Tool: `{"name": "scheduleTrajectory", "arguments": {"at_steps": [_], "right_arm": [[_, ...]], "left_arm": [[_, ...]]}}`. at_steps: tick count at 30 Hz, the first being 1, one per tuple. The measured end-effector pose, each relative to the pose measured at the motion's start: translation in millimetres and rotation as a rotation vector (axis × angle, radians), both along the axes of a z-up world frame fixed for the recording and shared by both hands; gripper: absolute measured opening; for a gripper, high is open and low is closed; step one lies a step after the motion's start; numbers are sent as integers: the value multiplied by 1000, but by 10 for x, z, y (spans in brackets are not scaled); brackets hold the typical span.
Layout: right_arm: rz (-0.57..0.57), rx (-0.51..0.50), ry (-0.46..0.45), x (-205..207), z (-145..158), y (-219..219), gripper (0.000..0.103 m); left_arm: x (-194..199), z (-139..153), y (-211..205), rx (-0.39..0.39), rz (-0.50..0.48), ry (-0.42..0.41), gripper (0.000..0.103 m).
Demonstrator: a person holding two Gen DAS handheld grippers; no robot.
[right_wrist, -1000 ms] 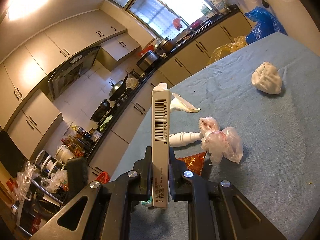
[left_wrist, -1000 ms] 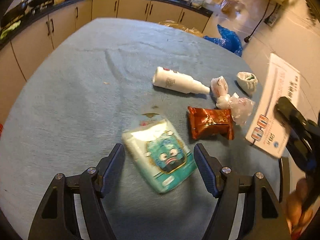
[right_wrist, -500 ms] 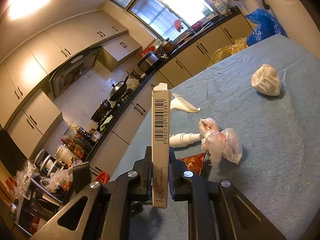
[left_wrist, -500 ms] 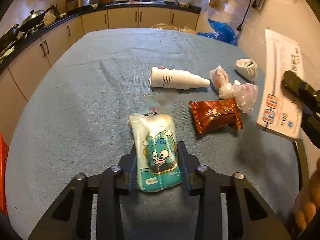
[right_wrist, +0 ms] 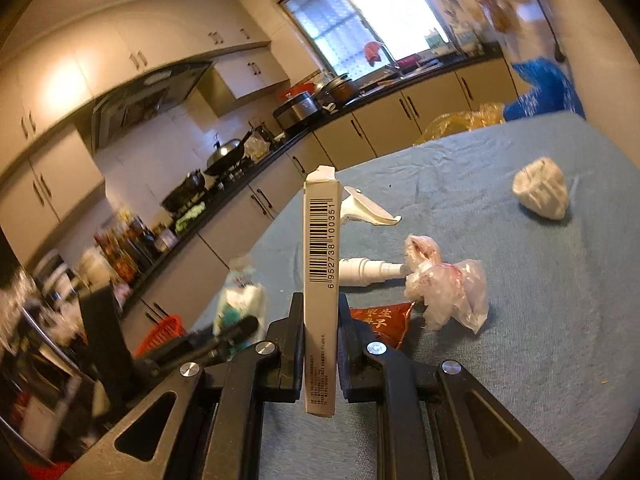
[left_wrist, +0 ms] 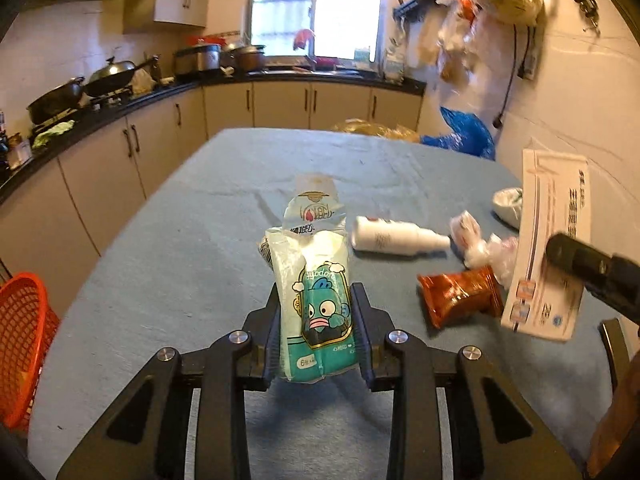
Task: Collect trash
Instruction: 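Carry the snack bag and medicine box over the orange basket with both tools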
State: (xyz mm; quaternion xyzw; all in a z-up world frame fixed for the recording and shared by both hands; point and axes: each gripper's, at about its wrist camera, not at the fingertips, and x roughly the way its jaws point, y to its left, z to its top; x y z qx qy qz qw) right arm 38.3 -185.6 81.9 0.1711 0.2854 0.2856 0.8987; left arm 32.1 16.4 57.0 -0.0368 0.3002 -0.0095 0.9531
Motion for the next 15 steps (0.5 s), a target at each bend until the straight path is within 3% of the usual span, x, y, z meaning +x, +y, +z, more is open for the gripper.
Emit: {"name": "scheduleTrajectory", "arguments": {"at_steps": [6, 15], "right_arm": [[-12, -139, -70, -89, 19, 224, 14], [-21, -174, -81, -99, -8, 258, 14]], "left_arm": [[20, 22, 38, 6, 32, -25, 30], [-14, 15, 42, 19, 19, -31, 30]]}}
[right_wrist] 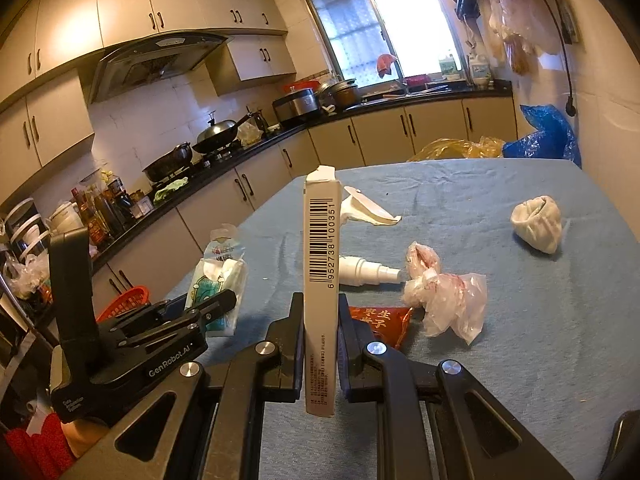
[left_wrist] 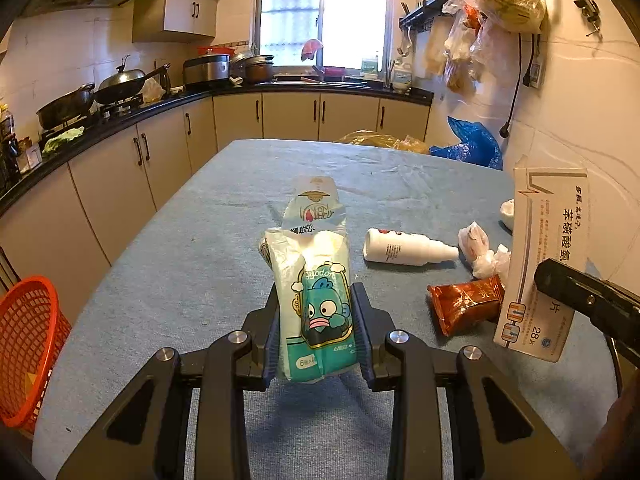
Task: Collect trash
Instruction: 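Carry the snack bag and medicine box over the orange basket with both tools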
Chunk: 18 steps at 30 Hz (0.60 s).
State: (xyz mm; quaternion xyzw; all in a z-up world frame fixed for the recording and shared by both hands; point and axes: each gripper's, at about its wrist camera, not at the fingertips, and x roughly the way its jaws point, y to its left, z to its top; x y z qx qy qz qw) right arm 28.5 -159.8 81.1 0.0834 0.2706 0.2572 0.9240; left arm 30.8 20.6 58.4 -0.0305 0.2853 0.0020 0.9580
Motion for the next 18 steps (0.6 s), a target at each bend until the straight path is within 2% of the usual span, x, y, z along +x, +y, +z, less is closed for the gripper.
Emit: {"name": "scheduleTrajectory", "arguments": {"at_steps": [7, 11, 18], "right_arm": [[-12, -8, -13, -20, 26, 11, 14], [-43, -5, 11, -44, 40, -5, 14], [-36, -40, 1, -383, 122, 173, 14]], "left_arm": [[-14, 10, 4, 13, 4, -6, 31], [-43, 47, 6, 36, 22, -15, 31], [-271, 152, -41, 69, 9, -41, 31]]}}
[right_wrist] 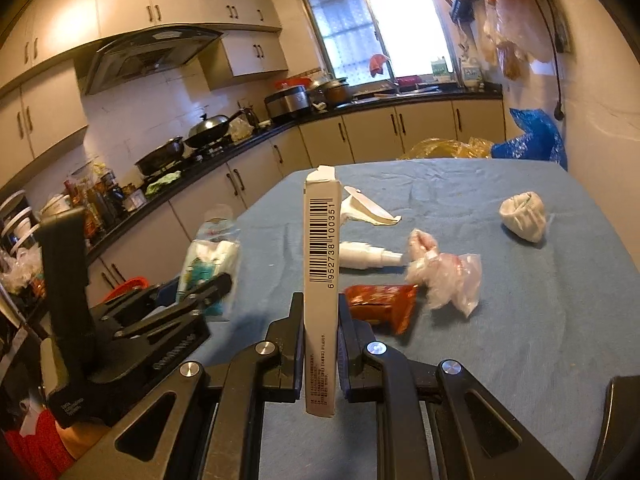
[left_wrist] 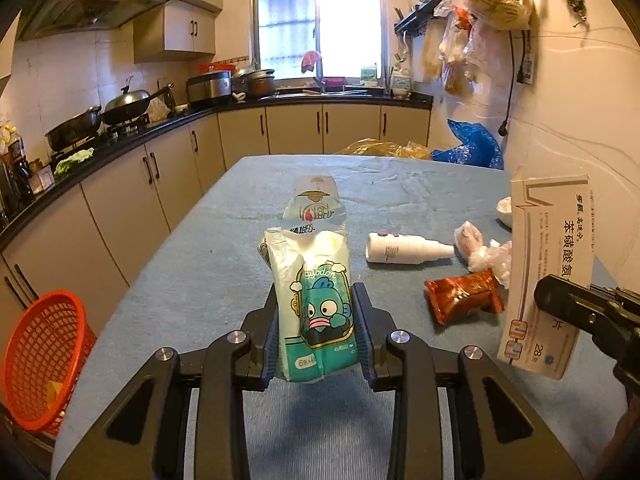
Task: Collect trash
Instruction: 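Carry the snack bag and medicine box over the orange basket with both tools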
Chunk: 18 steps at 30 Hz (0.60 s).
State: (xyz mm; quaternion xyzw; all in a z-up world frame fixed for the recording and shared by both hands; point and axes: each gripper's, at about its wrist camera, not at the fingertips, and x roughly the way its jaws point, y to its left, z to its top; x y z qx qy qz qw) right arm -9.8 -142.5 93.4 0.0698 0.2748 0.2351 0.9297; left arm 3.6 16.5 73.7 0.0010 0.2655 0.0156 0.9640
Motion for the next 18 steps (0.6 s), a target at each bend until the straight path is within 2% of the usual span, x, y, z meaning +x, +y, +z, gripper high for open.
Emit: {"name": "scheduleTrajectory", "arguments": {"at_steps": [5, 12, 18], "right_arm": [[12, 3, -11, -140, 95, 91, 14], [43, 27, 21, -175, 128, 271, 14], [77, 17, 33, -226, 139, 479, 14]], "left_arm": [[-199, 100, 122, -4, 13, -14, 31], [-436, 189, 310, 1, 37, -28, 31], [-590, 209, 590, -24, 75, -39, 31]]}}
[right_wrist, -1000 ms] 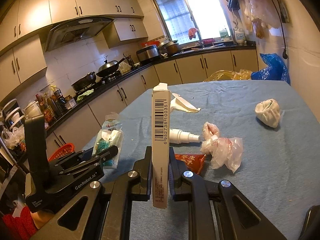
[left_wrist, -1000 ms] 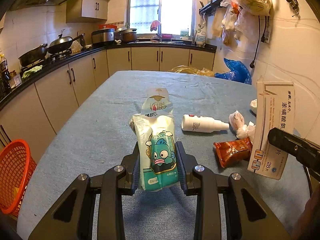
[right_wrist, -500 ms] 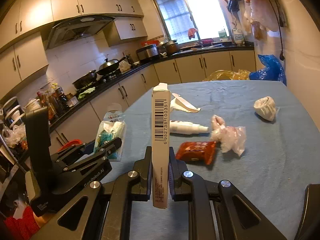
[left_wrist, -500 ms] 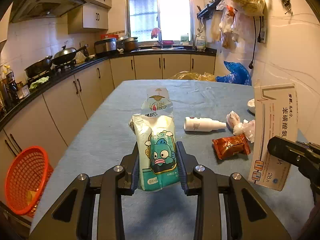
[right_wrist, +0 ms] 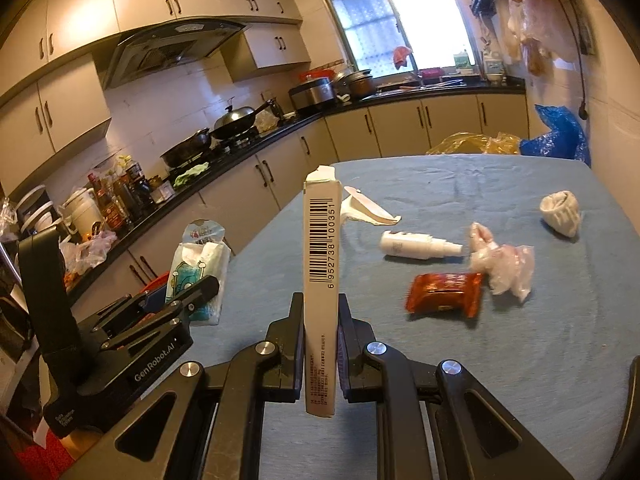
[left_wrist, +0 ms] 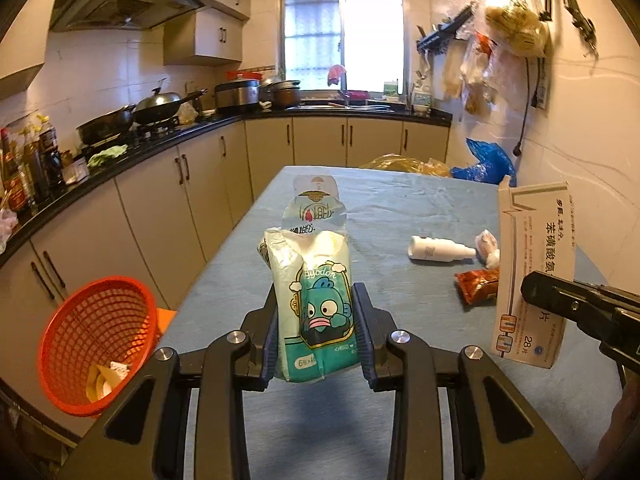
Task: Collect trash
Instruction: 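Carry the snack bag and medicine box over the orange basket with both tools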
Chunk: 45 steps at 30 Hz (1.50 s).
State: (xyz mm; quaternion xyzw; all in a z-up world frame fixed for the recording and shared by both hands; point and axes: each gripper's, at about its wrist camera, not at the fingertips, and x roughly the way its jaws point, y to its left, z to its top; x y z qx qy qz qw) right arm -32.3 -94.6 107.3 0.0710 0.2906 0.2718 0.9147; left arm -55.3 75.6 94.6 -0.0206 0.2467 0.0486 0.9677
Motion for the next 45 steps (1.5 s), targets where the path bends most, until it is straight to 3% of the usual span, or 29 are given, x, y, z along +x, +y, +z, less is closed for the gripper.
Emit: {"name": "scheduleTrajectory", "arguments": {"at_steps": [18, 45], "right_arm": [[145, -62, 11, -76, 37, 866, 14], [430, -109, 56, 9, 63, 2381, 15]], "left_arm": [[-297, -7, 868, -70, 140, -20, 31], [-754, -190, 2265, -145, 427, -4, 32]]}}
